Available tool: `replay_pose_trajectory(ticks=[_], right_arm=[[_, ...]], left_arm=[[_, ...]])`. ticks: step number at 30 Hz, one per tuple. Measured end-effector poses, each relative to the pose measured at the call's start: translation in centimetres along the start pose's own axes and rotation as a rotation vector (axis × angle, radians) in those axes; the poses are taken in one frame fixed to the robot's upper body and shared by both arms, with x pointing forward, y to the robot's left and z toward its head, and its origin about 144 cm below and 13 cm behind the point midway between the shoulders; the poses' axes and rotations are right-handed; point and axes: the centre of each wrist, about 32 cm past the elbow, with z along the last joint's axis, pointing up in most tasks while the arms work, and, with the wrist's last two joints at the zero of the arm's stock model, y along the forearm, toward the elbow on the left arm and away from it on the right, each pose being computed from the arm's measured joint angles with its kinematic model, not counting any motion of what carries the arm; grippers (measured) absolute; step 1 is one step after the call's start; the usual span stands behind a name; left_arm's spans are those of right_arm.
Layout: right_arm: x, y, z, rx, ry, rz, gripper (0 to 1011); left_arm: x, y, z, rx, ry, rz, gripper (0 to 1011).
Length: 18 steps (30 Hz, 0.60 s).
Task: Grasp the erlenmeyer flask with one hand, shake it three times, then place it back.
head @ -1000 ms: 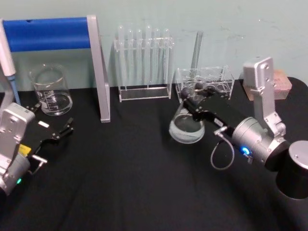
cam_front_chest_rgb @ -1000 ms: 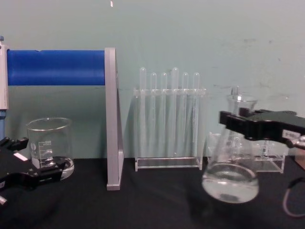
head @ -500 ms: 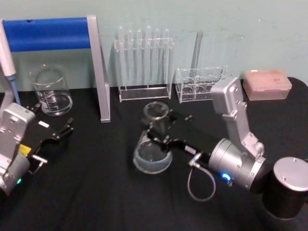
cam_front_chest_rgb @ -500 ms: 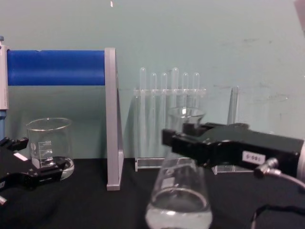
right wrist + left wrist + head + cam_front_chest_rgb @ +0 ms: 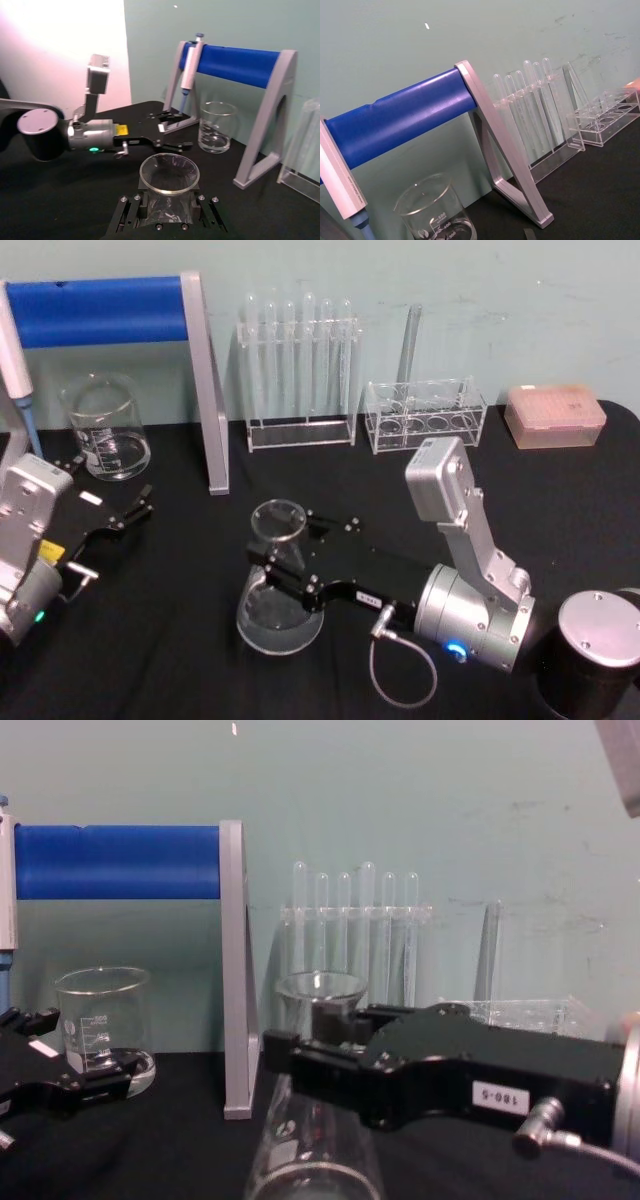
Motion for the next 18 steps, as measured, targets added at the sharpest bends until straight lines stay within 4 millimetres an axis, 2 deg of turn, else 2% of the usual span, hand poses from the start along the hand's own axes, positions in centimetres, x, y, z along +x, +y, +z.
replay_pose_trajectory(ticks=[10, 18], right_arm=[[-0.5, 0.0, 0.0, -0.003, 0.002, 0.037, 450], [0.7, 0.0, -0.1, 0.008, -0.001, -0.04, 450]], left_arm=[[0.0, 0.0, 0.0, 0.0, 0.0, 0.0, 1001], [0.0, 0.0, 0.0, 0.0, 0.0, 0.0, 1001]])
